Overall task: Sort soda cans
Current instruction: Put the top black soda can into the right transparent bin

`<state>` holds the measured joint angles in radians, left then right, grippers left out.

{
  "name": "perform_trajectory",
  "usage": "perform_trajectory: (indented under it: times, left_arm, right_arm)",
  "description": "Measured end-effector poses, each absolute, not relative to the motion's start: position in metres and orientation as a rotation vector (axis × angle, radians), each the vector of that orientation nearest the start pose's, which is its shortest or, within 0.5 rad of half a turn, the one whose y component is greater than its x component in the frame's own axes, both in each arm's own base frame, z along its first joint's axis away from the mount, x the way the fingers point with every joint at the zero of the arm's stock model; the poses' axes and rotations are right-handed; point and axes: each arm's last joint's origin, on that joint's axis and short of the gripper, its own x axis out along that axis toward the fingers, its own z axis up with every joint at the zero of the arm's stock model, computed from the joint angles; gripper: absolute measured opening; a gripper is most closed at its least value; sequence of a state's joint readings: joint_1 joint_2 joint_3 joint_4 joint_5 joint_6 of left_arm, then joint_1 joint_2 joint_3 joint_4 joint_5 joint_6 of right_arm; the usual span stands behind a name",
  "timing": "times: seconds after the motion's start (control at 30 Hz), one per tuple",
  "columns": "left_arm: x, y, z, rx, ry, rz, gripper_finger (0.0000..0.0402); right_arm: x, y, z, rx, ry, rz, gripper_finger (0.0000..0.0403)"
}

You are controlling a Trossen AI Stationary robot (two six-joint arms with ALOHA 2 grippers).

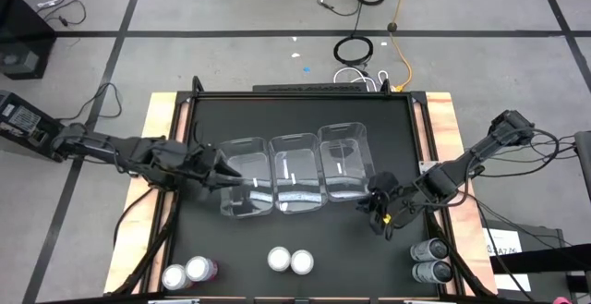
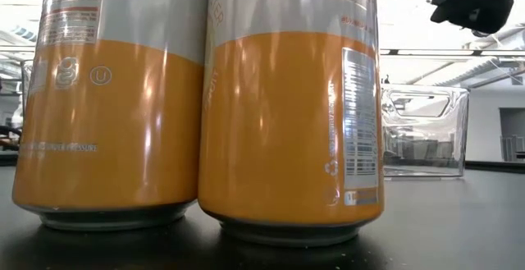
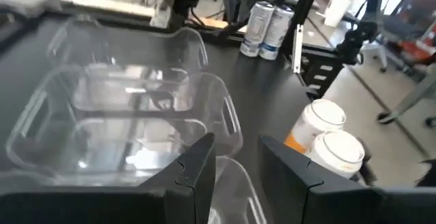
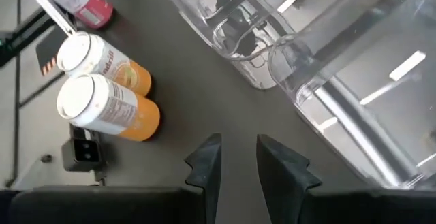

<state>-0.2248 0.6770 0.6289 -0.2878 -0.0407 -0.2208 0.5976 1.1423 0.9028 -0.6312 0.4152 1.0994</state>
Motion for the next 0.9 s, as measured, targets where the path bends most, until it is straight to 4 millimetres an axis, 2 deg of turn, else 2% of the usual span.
perform_trajectory:
  times: [0.13, 0.37, 0.57, 0.8, 0.9]
  left_arm:
    - [0.14, -0.031, 0.288, -0.125, 0.336, -0.147, 0.0116]
    - [0.118, -0.026, 0.287, -0.126, 0.367, -0.157, 0.0116]
    - [0.109, -0.026, 0.289, -0.134, 0.35, -0.197, 0.0116]
    - [0.106, -0.025, 0.286, -0.131, 0.383, -0.196, 0.0116]
    - [0.106, -0.025, 0.287, -0.131, 0.383, -0.197, 0.0116]
  right_arm:
    - [0.19, 0.115, 0.271, 0.711, 0.745, -0.304, 0.0073]
    - [0.19, 0.115, 0.273, 0.856, 0.732, -0.368, 0.0006]
    - [0.197, 0.121, 0.296, 0.907, 0.75, -0.419, 0.0001]
    - [0.189, 0.123, 0.331, 0.901, 1.035, -0.652, 0.0]
    - [0.187, 0.122, 0.34, 0.896, 1.054, -0.675, 0.0]
